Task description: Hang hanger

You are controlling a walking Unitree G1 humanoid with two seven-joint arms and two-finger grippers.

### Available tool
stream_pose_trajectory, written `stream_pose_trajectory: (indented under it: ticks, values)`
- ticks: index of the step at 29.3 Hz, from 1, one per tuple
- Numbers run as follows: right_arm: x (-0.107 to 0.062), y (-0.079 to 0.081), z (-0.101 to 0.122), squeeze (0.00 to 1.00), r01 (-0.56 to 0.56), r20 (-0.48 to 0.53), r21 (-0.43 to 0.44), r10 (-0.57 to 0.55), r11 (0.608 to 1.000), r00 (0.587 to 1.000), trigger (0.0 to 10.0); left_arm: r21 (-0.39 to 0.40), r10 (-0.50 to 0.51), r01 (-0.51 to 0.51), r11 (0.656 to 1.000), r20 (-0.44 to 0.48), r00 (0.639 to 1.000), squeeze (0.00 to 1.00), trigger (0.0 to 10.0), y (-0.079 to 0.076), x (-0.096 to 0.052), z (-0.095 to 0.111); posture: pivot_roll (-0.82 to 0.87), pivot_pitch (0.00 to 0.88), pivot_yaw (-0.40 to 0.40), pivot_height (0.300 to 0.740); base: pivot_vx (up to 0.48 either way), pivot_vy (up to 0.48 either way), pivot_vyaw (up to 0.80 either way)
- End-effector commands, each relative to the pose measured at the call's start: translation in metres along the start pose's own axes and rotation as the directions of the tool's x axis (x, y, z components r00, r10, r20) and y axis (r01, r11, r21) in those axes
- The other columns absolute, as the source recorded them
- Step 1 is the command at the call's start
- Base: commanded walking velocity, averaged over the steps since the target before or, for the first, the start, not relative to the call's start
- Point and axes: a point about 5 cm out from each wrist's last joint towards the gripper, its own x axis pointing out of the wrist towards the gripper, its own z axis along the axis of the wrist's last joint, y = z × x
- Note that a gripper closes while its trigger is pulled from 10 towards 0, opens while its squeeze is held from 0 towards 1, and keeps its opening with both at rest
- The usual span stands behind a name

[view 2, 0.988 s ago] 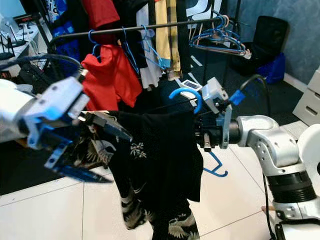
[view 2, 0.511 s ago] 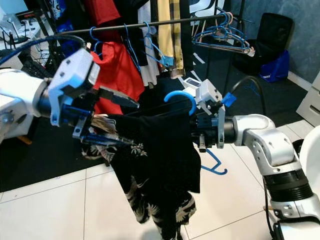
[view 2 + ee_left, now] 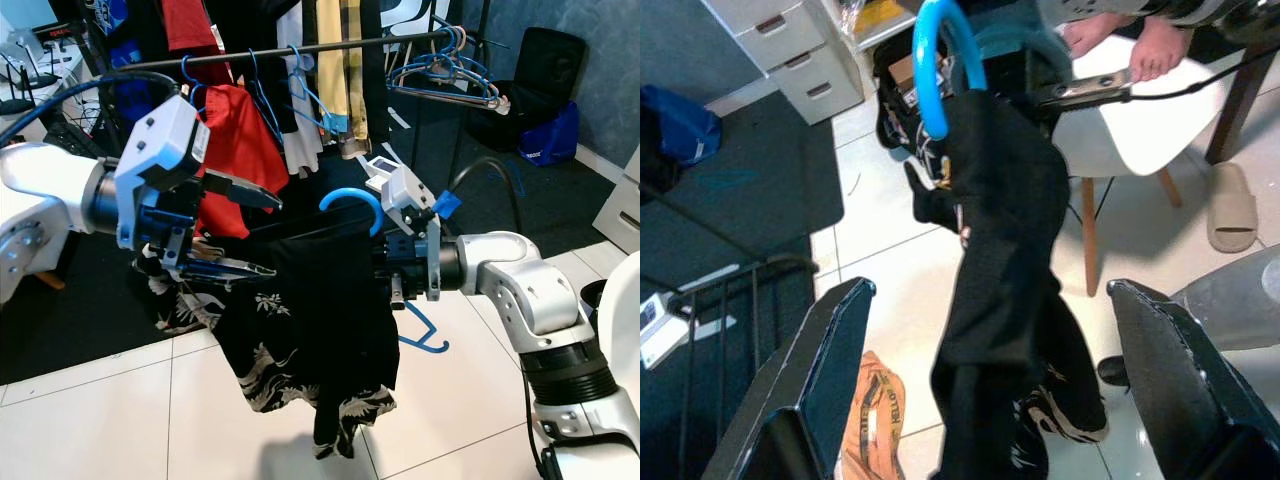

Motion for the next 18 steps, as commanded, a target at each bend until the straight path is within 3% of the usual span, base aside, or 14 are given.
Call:
stream_pose_trajectory:
  ticks: [1, 6, 7, 8, 9, 11, 12, 18]
  values:
    - [0.005, 0.003, 0.011, 0.0, -0.022, 0.026, -0.053, 0.023, 0.998, 0.999, 10.0, -0.051, 0.018, -0.021, 0.998, -0.056, 0.998, 0.0, 10.0, -0.002, 0.01, -0.017, 0.03, 0.018, 0.047, 0.74, 0.0, 0.0, 0.0]
    - [0.006, 0.004, 0.013, 0.0, -0.027, 0.032, -0.061, 0.029, 0.998, 0.999, 10.0, -0.039, 0.029, -0.034, 0.999, -0.111, 0.993, 0.0, 9.6, -0.001, 0.012, -0.025, 0.03, 0.016, 0.05, 0.74, 0.0, 0.0, 0.0]
    - [0.006, 0.005, 0.013, 0.0, -0.029, 0.033, -0.063, 0.031, 0.998, 0.999, 10.0, -0.03, 0.022, -0.026, 0.999, -0.144, 0.989, 0.0, 8.0, -0.002, 0.012, -0.029, 0.03, 0.014, 0.051, 0.74, 0.0, 0.0, 0.0]
    - [0.006, 0.005, 0.013, 0.0, -0.029, 0.033, -0.063, 0.031, 0.998, 0.999, 10.0, -0.03, 0.022, -0.026, 0.999, -0.144, 0.989, 0.0, 8.0, -0.002, 0.012, -0.029, 0.03, 0.014, 0.051, 0.74, 0.0, 0.0, 0.0]
    - [0.006, 0.005, 0.013, 0.0, -0.03, 0.034, -0.064, 0.032, 0.998, 0.999, 10.0, -0.025, 0.014, -0.018, 1.0, -0.169, 0.986, 0.0, 3.5, -0.002, 0.012, -0.032, 0.03, 0.012, 0.052, 0.74, 0.0, 0.0, 0.0]
    - [0.006, 0.005, 0.013, 0.0, -0.03, 0.034, -0.064, 0.032, 0.998, 0.999, 10.0, -0.025, 0.014, -0.018, 1.0, -0.169, 0.986, 0.0, 3.5, -0.002, 0.012, -0.032, 0.03, 0.012, 0.052, 0.74, 0.0, 0.0, 0.0]
    - [0.006, 0.005, 0.013, 0.0, -0.031, 0.034, -0.065, 0.033, 0.997, 0.999, 10.0, -0.019, 0.01, -0.014, 1.0, -0.189, 0.982, 0.0, 0.0, -0.003, 0.012, -0.035, 0.02, 0.012, 0.053, 0.74, 0.0, 0.0, 0.0]
    - [0.005, 0.006, 0.013, 0.0, -0.033, 0.031, -0.066, 0.035, 0.997, 0.999, 10.0, 0.016, -0.018, 0.023, 1.0, -0.259, 0.966, 0.0, 0.0, -0.005, 0.005, -0.04, 0.02, 0.01, 0.048, 0.74, 0.0, 0.0, 0.0]
